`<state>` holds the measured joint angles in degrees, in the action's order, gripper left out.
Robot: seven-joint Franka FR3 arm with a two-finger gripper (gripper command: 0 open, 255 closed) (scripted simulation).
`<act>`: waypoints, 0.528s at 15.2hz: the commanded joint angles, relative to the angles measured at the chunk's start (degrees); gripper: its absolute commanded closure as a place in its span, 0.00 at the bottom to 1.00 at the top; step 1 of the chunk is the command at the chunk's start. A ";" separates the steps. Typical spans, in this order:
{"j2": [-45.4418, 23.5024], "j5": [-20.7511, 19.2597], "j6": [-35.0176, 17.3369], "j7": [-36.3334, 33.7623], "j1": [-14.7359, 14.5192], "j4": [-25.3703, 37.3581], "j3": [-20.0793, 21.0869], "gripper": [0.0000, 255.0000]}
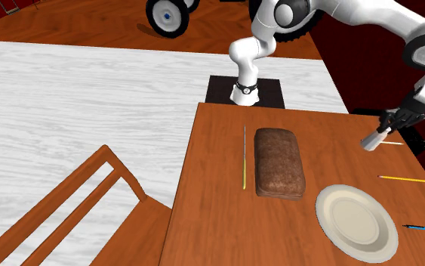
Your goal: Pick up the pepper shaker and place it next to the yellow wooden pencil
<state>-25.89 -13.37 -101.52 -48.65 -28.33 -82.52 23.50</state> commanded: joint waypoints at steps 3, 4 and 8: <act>-0.34 -0.25 -2.83 -0.32 0.20 -2.50 -0.14 1.00; -0.50 -0.34 -3.51 -0.42 0.22 -3.05 -0.19 1.00; -1.26 -0.76 -6.18 -0.82 0.27 -5.04 -0.39 1.00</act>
<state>-26.94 -14.01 -106.99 -49.40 -28.09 -87.09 23.17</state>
